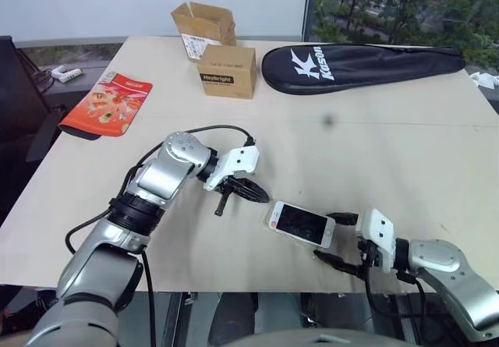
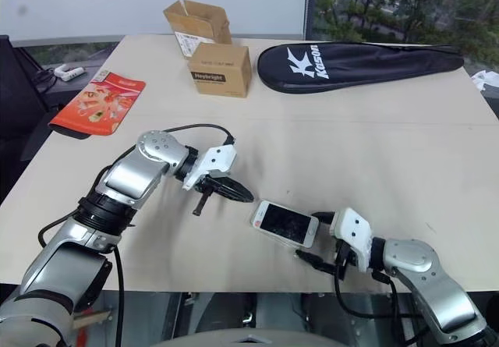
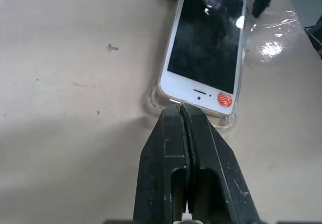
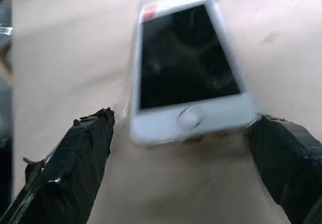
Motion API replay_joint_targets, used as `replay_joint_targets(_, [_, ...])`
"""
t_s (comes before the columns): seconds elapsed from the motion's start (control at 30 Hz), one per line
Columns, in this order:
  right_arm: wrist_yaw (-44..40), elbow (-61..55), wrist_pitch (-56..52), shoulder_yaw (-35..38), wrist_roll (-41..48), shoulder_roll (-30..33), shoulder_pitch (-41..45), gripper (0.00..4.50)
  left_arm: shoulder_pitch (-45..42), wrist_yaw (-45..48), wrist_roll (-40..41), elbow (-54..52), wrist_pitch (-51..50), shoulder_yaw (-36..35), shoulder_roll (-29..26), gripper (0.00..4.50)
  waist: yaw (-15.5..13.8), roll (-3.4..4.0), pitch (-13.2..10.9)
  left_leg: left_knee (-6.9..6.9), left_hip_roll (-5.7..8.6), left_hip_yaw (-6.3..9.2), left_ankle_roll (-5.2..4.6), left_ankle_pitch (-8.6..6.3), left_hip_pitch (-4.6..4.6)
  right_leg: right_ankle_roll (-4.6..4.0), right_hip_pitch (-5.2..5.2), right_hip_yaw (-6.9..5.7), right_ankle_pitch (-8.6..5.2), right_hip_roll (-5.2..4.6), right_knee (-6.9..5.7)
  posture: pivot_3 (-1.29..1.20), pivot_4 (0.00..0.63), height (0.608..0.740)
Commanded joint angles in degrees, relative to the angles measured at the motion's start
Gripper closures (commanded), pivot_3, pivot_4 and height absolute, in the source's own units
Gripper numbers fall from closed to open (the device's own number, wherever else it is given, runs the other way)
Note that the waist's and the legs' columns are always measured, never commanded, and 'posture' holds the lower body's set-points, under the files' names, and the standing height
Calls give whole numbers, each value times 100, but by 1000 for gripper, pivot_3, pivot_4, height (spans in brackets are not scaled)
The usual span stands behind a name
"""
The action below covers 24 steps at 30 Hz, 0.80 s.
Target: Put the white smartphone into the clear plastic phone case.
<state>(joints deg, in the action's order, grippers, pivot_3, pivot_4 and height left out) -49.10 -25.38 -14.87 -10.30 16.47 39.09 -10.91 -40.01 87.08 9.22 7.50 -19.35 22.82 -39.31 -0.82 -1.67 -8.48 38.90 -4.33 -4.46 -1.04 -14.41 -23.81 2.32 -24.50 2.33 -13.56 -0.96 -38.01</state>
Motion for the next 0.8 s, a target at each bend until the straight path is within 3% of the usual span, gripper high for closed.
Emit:
replay_joint_targets(0.03, [-32, 26, -29, -62, -67, 14, -66, 62, 9, -20, 96, -245, -88, -180, -63, 4500, 1, 0, 0, 0, 0, 0, 0, 0, 0, -1, 0, 0, 0, 0, 0, 0, 150, 732])
replay_joint_targets(0.27, [489, 342, 139, -77, -526, -309, 88, 62, -20, -44, 96, -302, -220, -175, -25, 4500, 22, -1, 1, 4, 0, 2, 0, 0, 2, -2, 2, 0, -1, 1, -2, 0, 150, 732])
replay_joint_targets(0.47, [753, 435, 10, 234, -308, -688, 170, 62, -82, -32, 63, -216, -249, -159, -1, 4500, 37, -1, 2, 22, 0, 10, 0, 0, 9, -11, 15, 3, -6, 6, -10, 0, 150, 732])
replay_joint_targets(0.8, [561, 927, 182, 460, -273, -582, 578, 62, 5, -244, 12, -54, -186, -243, -12, 4500, 5, -1, 2, 36, 11, 25, 0, 0, 9, -12, 36, 9, -6, 6, -6, 0, 150, 732])
